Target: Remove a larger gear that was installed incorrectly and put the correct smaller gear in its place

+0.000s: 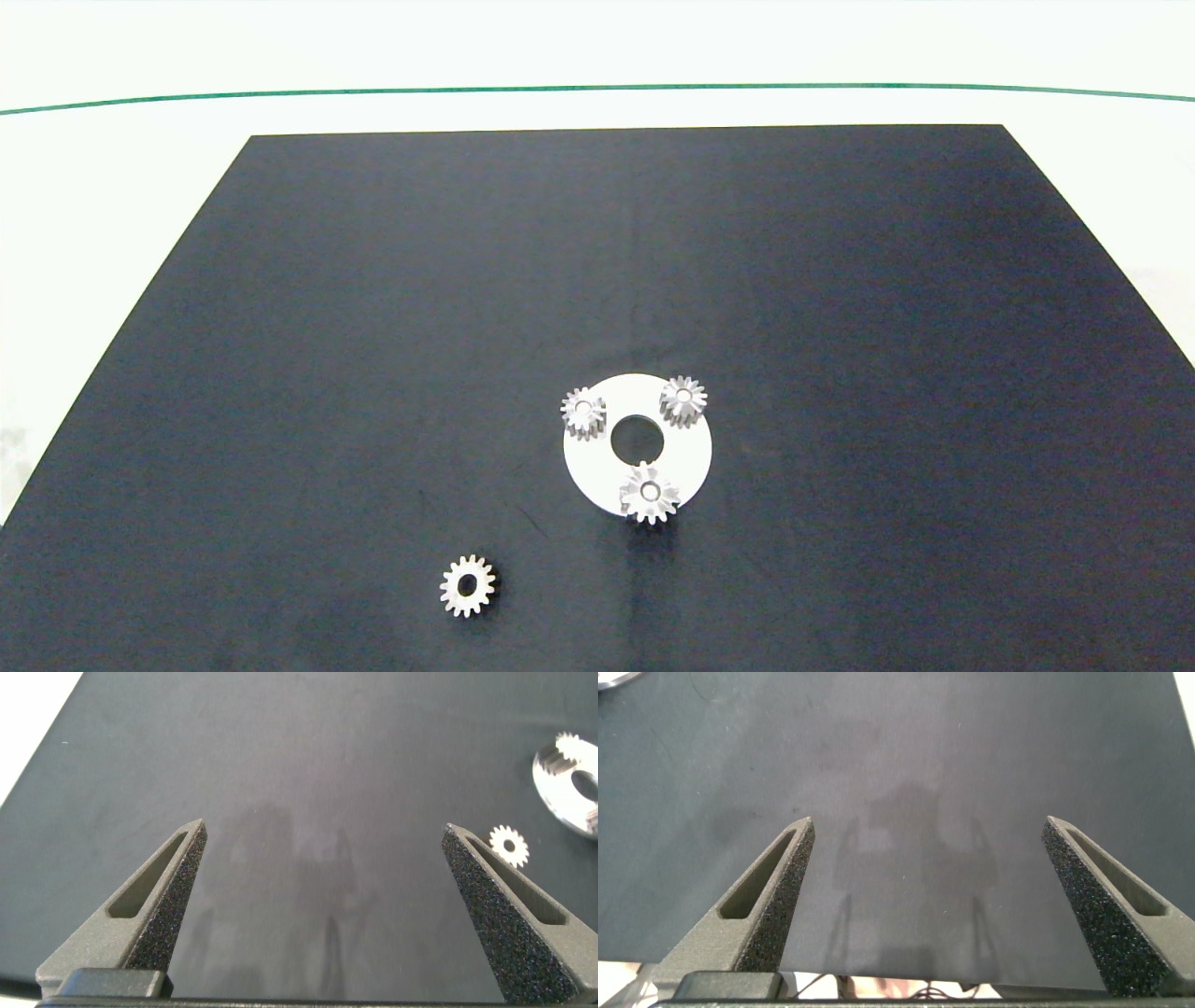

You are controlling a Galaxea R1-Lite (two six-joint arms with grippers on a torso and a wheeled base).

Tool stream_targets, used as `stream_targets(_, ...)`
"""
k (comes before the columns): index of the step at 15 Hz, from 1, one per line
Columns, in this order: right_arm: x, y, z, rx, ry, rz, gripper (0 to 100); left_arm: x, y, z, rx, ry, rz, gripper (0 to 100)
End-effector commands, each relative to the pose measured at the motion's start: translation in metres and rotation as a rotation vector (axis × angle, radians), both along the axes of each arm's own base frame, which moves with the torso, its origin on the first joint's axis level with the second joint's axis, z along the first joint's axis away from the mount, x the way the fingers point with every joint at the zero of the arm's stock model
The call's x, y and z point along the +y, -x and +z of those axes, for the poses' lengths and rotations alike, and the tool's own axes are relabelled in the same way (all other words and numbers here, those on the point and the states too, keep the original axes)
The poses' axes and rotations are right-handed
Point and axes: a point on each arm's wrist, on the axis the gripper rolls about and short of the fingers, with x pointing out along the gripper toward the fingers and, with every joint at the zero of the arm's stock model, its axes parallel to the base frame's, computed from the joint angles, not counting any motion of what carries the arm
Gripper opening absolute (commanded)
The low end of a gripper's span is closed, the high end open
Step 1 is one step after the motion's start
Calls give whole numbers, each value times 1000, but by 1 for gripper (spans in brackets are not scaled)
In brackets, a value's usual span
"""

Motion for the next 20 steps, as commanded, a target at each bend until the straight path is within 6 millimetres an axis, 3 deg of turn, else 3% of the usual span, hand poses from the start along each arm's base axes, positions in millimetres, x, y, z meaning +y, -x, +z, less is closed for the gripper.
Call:
stream_targets(1,0,-13,36,90,60,0,100,1,11,58,170,-33,-24,100)
stream_targets(2,0,-18,43,114,67,0,100,1,10,71,215,-34,-34,100)
stream_targets(3,0,-29,61,154,73,-1,100,2,-1,94,300,-45,-56,100)
stream_targets(5,0,-41,80,195,102,5,100,1,-19,117,372,-68,-56,100)
stream_targets(8,-2,-69,126,338,148,-37,100,-1,-63,175,502,-88,-64,100)
stream_targets(10,-2,-79,151,450,164,-33,100,-1,-76,201,638,-87,-66,100)
stream_targets(13,2,-96,168,560,175,37,100,-1,-90,221,727,-74,-48,100)
stream_targets(16,7,-136,173,648,118,29,100,4,-112,238,788,-57,24,100)
stream_targets(18,16,-159,169,713,70,51,100,5,-134,231,878,-61,23,100)
stream_targets(20,27,-169,165,747,37,58,100,8,-141,225,918,-79,28,100)
